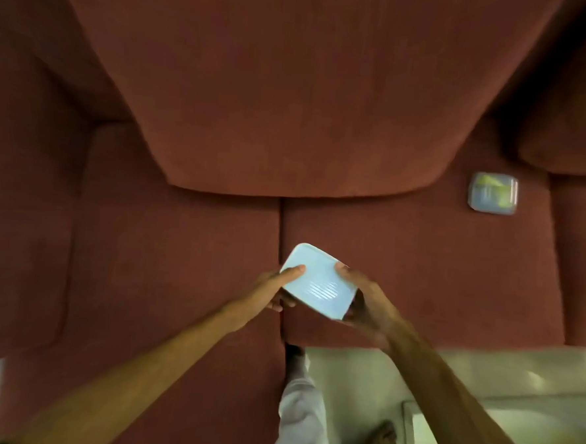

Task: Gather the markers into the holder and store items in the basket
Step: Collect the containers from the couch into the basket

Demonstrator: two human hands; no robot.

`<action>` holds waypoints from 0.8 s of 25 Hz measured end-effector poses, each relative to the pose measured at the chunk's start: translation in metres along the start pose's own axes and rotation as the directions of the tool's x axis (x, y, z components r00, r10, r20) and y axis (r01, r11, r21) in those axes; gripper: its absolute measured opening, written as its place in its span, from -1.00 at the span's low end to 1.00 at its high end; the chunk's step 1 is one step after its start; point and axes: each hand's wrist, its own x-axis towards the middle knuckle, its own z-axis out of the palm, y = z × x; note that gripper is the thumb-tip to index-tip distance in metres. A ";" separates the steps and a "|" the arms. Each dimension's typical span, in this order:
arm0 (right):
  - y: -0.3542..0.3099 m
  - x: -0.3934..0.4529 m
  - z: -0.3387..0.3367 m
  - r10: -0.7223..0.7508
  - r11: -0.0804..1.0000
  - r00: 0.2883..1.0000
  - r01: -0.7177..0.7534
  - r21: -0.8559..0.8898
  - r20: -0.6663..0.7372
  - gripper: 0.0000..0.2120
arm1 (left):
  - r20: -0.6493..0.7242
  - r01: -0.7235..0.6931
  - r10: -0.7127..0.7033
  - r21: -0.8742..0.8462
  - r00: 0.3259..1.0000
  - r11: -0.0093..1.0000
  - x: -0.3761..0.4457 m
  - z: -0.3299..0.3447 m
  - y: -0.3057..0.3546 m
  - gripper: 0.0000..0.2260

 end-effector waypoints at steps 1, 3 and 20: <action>0.009 -0.018 -0.022 -0.046 0.998 0.998 0.045 0.036 0.030 -0.51 | 0.056 -0.035 0.030 0.097 0.998 0.995 -0.008 0.033 0.006 -0.50; 0.036 -0.061 -0.083 -0.133 0.985 0.990 0.137 0.106 -0.043 -0.55 | 0.118 -0.100 0.074 0.241 0.990 0.965 -0.026 0.103 0.015 -0.49; 0.648 -0.399 -0.569 0.263 0.705 0.653 0.372 0.604 -0.710 -0.20 | 0.402 -0.307 -0.143 0.846 0.905 0.437 -0.030 0.675 -0.195 -0.68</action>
